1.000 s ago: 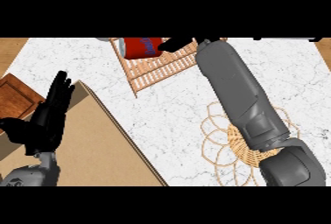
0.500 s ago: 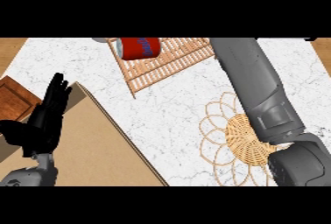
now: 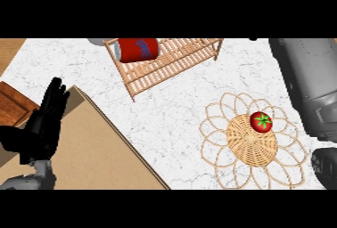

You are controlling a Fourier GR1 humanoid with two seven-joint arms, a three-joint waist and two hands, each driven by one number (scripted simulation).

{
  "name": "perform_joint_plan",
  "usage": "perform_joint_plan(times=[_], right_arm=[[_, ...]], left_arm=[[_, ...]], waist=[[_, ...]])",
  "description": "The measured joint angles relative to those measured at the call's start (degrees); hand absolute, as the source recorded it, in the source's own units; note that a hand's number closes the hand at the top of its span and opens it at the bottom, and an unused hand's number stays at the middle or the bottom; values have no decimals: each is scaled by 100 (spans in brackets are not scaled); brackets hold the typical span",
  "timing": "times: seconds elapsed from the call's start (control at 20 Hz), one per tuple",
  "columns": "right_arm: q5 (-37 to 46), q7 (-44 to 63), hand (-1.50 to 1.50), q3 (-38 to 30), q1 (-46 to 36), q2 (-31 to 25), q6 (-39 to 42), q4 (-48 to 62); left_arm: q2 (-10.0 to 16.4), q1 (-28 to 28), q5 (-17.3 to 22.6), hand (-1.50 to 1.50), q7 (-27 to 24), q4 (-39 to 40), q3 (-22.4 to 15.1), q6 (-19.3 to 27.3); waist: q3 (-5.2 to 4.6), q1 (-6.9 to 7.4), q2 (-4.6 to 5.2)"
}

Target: Pick the can from the placemat and place it in the tiered shelf

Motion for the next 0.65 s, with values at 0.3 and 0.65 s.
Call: perform_joint_plan(times=[0.3, 0.65], right_arm=[[-386, 77, -150, -161, 607, -814, 996, -449], [-875, 29, -150, -267, 1214, -1377, 1951, -965]], left_arm=[[8, 14, 5, 0, 95, -105, 66, 12], [-45, -5, -91, 0, 138, -147, 12, 21]], waist=[[0, -42, -13], [-5, -19, -4]])
